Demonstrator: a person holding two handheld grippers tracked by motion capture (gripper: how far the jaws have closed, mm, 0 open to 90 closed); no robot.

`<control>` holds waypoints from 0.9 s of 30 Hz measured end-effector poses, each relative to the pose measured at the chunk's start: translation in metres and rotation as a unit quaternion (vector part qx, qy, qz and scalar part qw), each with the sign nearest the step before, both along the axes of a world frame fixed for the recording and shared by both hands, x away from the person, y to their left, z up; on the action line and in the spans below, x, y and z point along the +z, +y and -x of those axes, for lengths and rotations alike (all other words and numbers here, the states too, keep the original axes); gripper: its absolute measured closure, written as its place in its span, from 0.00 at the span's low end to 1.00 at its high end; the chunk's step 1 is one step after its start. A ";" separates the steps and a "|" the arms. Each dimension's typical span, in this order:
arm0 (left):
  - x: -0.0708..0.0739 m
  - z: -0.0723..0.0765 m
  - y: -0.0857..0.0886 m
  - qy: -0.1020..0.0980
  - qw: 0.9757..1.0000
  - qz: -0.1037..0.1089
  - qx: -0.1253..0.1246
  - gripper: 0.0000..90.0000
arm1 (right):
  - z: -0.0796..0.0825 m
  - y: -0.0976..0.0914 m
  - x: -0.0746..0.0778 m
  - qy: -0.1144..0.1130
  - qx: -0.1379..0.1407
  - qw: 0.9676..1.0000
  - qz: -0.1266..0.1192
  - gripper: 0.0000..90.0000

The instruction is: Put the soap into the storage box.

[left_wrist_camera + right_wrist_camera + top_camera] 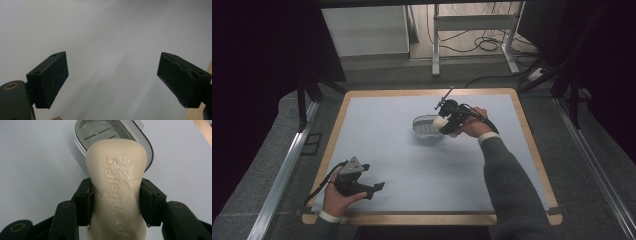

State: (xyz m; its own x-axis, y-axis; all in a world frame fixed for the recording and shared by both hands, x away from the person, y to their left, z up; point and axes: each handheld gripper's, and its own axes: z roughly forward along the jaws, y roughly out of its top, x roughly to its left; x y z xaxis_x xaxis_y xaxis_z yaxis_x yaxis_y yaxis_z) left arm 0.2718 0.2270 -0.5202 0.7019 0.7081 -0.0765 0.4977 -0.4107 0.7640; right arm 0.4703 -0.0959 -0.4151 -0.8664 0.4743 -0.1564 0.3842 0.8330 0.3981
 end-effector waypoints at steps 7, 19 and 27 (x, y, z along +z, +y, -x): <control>0.001 0.001 0.002 -0.002 1.000 0.003 0.003 0.12 | -0.006 0.004 -0.001 -0.006 0.004 1.000 0.012 0.55; 0.002 0.000 0.002 -0.002 1.000 -0.001 0.002 0.12 | -0.017 0.016 -0.002 -0.005 0.018 1.000 0.019 0.55; 0.001 0.000 0.001 0.000 1.000 0.000 0.001 0.12 | -0.022 0.026 -0.003 -0.007 0.027 0.999 0.019 0.55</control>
